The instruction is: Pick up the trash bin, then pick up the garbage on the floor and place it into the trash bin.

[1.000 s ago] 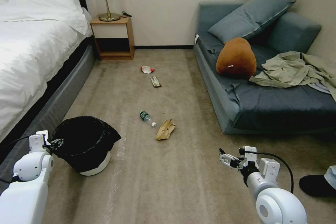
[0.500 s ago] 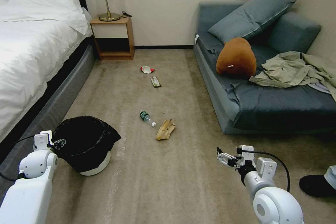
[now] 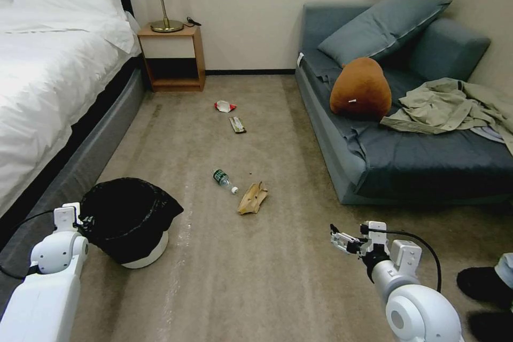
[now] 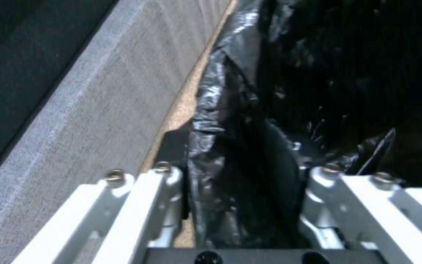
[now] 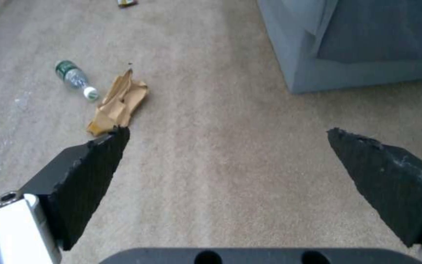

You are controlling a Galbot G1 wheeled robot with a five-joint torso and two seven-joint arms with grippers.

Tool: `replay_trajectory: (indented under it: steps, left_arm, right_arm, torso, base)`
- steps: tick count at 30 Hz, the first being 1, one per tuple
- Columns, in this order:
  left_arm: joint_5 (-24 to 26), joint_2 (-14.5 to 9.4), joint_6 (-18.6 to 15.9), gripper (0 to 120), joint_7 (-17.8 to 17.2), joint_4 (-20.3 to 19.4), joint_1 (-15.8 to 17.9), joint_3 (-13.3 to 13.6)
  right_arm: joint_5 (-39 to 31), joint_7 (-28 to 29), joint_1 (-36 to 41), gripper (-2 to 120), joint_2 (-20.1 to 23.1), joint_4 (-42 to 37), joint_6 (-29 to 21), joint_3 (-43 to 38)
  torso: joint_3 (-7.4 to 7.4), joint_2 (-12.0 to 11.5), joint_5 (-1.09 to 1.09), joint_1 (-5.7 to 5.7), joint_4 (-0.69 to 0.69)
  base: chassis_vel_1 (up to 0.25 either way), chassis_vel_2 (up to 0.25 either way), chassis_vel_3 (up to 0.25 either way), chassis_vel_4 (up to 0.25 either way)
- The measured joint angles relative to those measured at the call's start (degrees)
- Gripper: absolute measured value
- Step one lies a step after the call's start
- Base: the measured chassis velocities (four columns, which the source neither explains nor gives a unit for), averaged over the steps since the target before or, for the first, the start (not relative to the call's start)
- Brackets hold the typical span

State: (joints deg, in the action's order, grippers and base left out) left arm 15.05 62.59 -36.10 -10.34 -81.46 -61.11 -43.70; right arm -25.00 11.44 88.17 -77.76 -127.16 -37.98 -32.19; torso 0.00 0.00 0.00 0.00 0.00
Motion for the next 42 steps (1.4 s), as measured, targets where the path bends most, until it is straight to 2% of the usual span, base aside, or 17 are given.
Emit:
replay_trajectory:
  steps: [5, 12, 20, 25, 28, 34, 36, 38, 39, 40, 41, 42]
  left_arm:
    - [0.09, 0.04, 0.74, 15, 0.56, 0.01, -0.36, -0.3]
    - [0.04, 0.18, 1.9, 15, 1.0, -0.02, -0.87, -0.61]
    - [0.02, 0.13, 5.0, 15, 1.24, -0.62, -1.83, -1.73]
    - [-1.54, -0.43, 8.02, 9, 2.58, -4.39, -4.18, -3.24]
    - [-1.88, -0.69, 8.56, 8, 2.85, -6.44, -5.54, -3.78]
    - [-2.01, -0.84, 8.57, 6, 2.83, -10.96, -8.5, -4.28]
    - [-2.69, -0.83, 8.22, 5, 2.65, -14.09, -10.0, -4.68]
    - [-2.86, -0.83, 8.14, 5, 2.62, -14.71, -10.25, -4.77]
    - [-3.1, -0.8, 7.75, 5, 2.57, -16.44, -10.91, -4.9]
    - [-3.1, -0.8, 7.75, 5, 2.57, -16.44, -10.91, -4.9]
    - [-3.12, -0.71, 7.07, 5, 2.42, -18.93, -11.78, -5.01]
    - [-3.12, -0.71, 7.07, 5, 2.42, -18.93, -11.78, -5.01]
  right_arm:
    - [-0.09, -0.07, 0.41, 100, -0.04, -0.63, 0.0, -0.05]
    - [-0.02, -0.1, 1.01, 100, -0.21, -0.95, 0.05, -0.12]
    - [0.32, -0.12, 1.55, 100, -0.36, -1.23, 0.27, -0.11]
    - [0.41, -0.12, 1.84, 100, -0.41, -1.33, 0.58, -0.04]
    - [0.73, -0.15, 2.03, 100, -0.39, -1.32, 0.84, -0.03]
    - [1.49, -0.32, 2.5, 100, -0.47, -1.28, 1.48, 0.23]
    - [0.61, -0.25, 2.73, 100, -0.47, -1.37, 1.41, 0.4]
    - [0.28, -0.23, 2.8, 100, -0.47, -1.46, 1.3, 0.4]
    - [-0.3, -0.34, 2.98, 100, -0.45, -1.72, 1.05, 0.4]
    - [-0.3, -0.34, 2.98, 100, -0.45, -1.72, 1.05, 0.4]
    - [-0.54, -0.73, 3.08, 100, -0.39, -1.84, 0.95, 0.36]
    - [-0.54, -0.73, 3.08, 100, -0.39, -1.84, 0.95, 0.36]
  torso:
    - [0.0, 0.03, 0.01, 0.0, -0.02]
    - [0.0, 0.02, 0.02, 0.0, -0.01]
    - [0.01, 0.01, -0.04, 0.0, 0.0]
    - [0.01, 0.01, -0.01, 0.0, 0.01]
    - [0.01, 0.01, 0.0, 0.0, 0.01]
    - [0.01, 0.01, 0.0, 0.0, 0.01]
    - [0.01, 0.0, 0.0, 0.0, 0.02]
    - [0.01, 0.0, 0.0, 0.0, 0.02]
    - [0.01, 0.0, 0.01, 0.0, 0.02]
    - [0.01, 0.0, 0.01, 0.0, 0.02]
    - [0.01, 0.0, 0.0, 0.0, 0.01]
    - [0.01, 0.0, 0.0, 0.0, 0.01]
  base:
    - [0.0, 0.0, 0.0, 0.0]
    - [0.0, 0.0, 0.0, 0.0]
    - [0.0, 0.0, 0.0, 0.0]
    - [0.0, 0.0, 0.0, 0.0]
    - [0.0, 0.0, 0.0, 0.0]
    - [0.0, 0.0, 0.0, 0.0]
    - [0.0, 0.0, 0.0, 0.0]
    - [0.0, 0.0, 0.0, 0.0]
    - [0.0, 0.0, 0.0, 0.0]
    - [0.0, 0.0, 0.0, 0.0]
    - [0.0, 0.0, 0.0, 0.0]
    - [0.0, 0.0, 0.0, 0.0]
